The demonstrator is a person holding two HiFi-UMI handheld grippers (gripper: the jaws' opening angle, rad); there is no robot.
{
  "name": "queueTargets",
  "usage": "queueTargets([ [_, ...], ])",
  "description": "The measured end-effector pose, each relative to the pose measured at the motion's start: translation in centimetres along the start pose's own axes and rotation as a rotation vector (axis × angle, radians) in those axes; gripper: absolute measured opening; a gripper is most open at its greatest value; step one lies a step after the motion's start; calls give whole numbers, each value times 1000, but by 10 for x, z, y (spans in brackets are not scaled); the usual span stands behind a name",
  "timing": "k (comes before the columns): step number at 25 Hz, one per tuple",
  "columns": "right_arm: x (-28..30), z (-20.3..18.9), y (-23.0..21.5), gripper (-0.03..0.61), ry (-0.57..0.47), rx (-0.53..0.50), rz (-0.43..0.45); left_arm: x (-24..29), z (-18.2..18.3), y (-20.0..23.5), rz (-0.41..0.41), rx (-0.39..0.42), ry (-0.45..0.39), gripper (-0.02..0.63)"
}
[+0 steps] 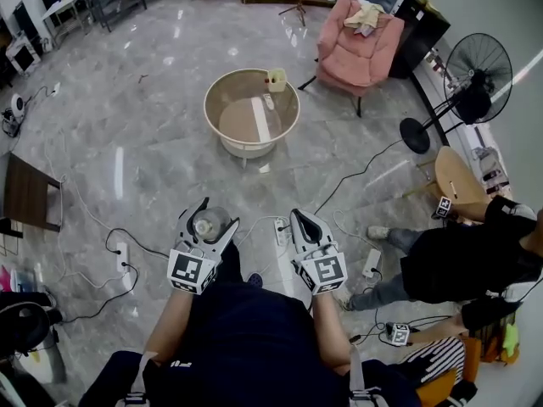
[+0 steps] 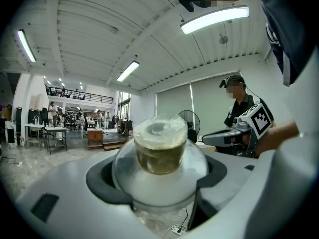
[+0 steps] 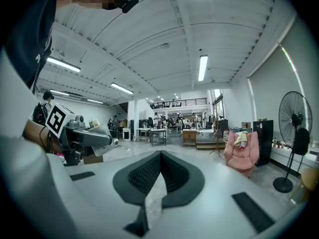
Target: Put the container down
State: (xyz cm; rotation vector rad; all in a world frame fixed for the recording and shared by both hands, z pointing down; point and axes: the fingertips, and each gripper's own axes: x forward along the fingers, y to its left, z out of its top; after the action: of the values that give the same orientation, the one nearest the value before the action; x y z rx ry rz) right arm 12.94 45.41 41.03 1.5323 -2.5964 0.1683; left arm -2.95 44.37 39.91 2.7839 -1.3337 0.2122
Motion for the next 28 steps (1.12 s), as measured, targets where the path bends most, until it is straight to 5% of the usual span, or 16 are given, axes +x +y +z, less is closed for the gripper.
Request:
queueTargets([
  [28, 154, 12, -79, 26, 36, 39, -59, 138, 3, 131, -20, -34, 35, 339],
])
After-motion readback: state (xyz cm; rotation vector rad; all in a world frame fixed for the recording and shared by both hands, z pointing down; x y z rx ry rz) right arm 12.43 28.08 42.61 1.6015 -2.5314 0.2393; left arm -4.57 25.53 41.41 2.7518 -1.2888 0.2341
